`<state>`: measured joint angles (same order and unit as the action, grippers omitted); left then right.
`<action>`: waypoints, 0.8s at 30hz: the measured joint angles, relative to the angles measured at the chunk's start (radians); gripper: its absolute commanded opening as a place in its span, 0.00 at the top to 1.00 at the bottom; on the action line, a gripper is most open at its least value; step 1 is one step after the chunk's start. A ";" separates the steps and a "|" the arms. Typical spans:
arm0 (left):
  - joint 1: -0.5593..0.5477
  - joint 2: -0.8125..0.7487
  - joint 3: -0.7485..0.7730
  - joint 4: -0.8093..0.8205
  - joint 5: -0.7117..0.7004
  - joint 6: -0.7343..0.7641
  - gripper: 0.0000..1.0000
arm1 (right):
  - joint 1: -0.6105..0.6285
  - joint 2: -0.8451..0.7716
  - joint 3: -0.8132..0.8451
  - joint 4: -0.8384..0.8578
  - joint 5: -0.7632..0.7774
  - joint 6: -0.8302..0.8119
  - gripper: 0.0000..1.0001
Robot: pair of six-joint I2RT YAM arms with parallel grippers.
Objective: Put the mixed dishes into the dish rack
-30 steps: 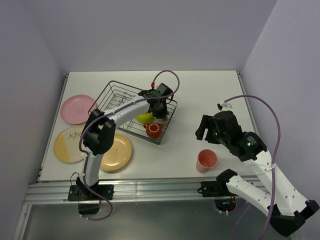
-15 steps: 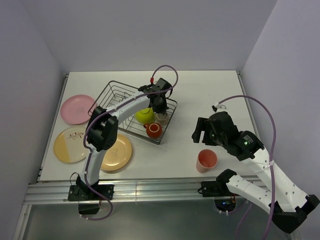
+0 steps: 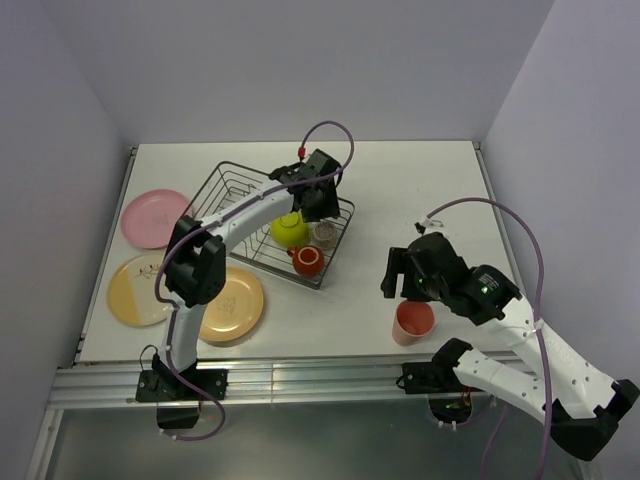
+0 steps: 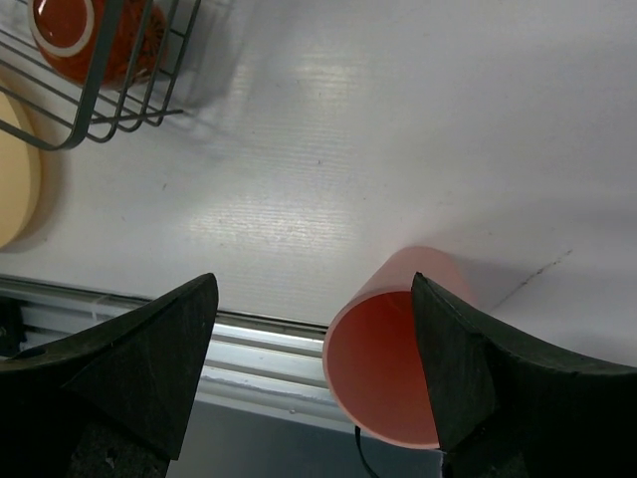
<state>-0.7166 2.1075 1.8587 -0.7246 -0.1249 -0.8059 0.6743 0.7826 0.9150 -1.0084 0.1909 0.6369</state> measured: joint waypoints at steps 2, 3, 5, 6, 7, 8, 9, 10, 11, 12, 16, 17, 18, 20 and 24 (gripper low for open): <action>-0.001 -0.040 -0.003 0.000 0.000 0.000 0.38 | 0.035 0.002 -0.007 -0.004 0.008 0.022 0.15; -0.001 -0.058 -0.003 -0.002 0.000 0.000 0.36 | 0.053 0.005 -0.008 -0.008 0.013 0.034 0.15; -0.003 -0.109 -0.003 -0.002 0.000 0.000 0.36 | 0.097 0.013 -0.009 -0.013 0.024 0.062 0.16; -0.005 -0.137 -0.003 -0.002 -0.001 0.000 0.36 | 0.115 0.014 -0.010 -0.015 0.031 0.074 0.17; -0.007 -0.159 -0.003 -0.003 -0.002 0.000 0.36 | 0.139 0.015 -0.012 -0.017 0.039 0.090 0.17; -0.011 -0.185 -0.003 -0.004 -0.005 0.000 0.35 | 0.157 0.014 -0.014 -0.019 0.047 0.105 0.18; -0.016 -0.206 -0.003 -0.005 -0.005 0.000 0.35 | 0.179 0.013 -0.019 -0.023 0.056 0.120 0.19; -0.021 -0.226 -0.003 -0.006 -0.006 0.000 0.36 | 0.192 0.011 -0.025 -0.025 0.061 0.133 0.19; -0.030 -0.248 -0.003 -0.007 -0.008 0.000 0.36 | 0.206 0.009 -0.038 -0.025 0.066 0.147 0.20; -0.038 -0.266 -0.003 -0.006 -0.008 -0.001 0.35 | 0.217 0.007 -0.054 -0.026 0.070 0.159 0.20; -0.082 -0.351 -0.065 0.002 -0.021 -0.003 0.35 | 0.251 0.006 -0.125 -0.026 0.076 0.200 0.25; -0.095 -0.373 -0.092 0.009 -0.023 -0.003 0.35 | 0.260 0.006 -0.144 -0.026 0.076 0.209 0.26; -0.106 -0.394 -0.115 0.006 -0.025 -0.005 0.35 | 0.268 0.009 -0.161 -0.026 0.076 0.217 0.28; -0.126 -0.431 -0.164 0.010 -0.029 -0.008 0.36 | 0.278 0.020 -0.183 -0.025 0.080 0.230 0.42; -0.152 -0.506 -0.271 0.021 -0.030 -0.011 0.35 | 0.288 0.056 -0.195 -0.025 0.117 0.259 0.60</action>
<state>-0.8684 1.6016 1.5875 -0.7033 -0.1551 -0.8169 0.9627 0.8383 0.7200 -1.0336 0.3077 0.8963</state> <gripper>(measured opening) 0.645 0.464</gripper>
